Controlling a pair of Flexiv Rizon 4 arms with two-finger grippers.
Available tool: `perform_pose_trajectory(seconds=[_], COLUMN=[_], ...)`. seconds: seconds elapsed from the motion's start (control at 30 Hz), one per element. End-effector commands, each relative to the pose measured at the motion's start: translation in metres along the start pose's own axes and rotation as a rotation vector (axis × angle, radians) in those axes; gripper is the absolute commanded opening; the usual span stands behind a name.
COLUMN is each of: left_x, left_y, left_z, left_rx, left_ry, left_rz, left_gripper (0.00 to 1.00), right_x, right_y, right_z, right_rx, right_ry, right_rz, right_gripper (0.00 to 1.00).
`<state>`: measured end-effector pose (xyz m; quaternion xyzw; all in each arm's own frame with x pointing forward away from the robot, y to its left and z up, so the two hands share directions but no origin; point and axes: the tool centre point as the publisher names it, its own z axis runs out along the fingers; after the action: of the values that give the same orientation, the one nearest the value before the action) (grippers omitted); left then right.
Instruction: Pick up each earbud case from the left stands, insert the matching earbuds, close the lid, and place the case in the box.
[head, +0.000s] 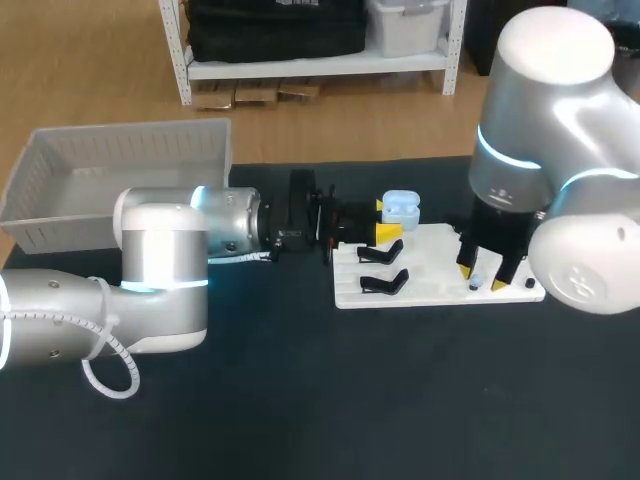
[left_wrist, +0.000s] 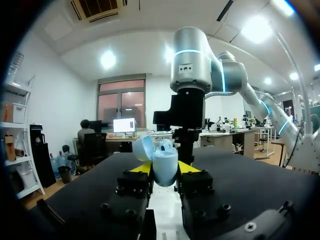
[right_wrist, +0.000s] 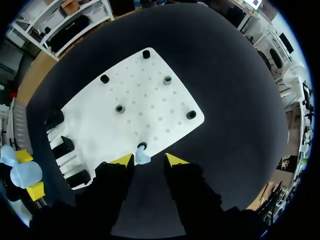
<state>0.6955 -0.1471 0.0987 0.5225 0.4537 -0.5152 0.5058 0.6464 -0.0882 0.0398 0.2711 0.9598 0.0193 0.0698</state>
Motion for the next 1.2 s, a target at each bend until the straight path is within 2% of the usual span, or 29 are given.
perform_pose_trajectory(seconds=[0.03,0.57,0.8,0.93,1.13,1.2], left_x=[0.001,0.001,0.001,0.001,0.001,0.001], left_y=[0.000,0.000,0.000,0.000,0.000,0.000], left_z=[0.000,0.000,0.000,0.000,0.000,0.000], left_rx=[-0.002,-0.002,-0.002,-0.002,-0.002,-0.002], left_ry=[-0.005,-0.005,-0.005,-0.005,-0.005,-0.005], left_rz=[0.004,0.004,0.004,0.004,0.004,0.004], left_gripper=[0.00,0.00,0.00,0.00,0.00,0.00], right_x=[-0.001,-0.003,-0.004,-0.004,-0.003,-0.003], right_y=[0.003,0.008,0.007,0.007,0.005,0.005], right_z=[0.000,0.009,0.011,0.012,0.014,0.014], right_rx=[-0.002,0.010,0.013,0.013,0.016,0.017], right_ry=[0.002,0.019,0.025,0.029,0.032,0.033], right_rz=[0.002,0.007,0.012,0.014,0.019,0.020], right_gripper=[0.36,0.33,0.26,0.15,0.16,0.13])
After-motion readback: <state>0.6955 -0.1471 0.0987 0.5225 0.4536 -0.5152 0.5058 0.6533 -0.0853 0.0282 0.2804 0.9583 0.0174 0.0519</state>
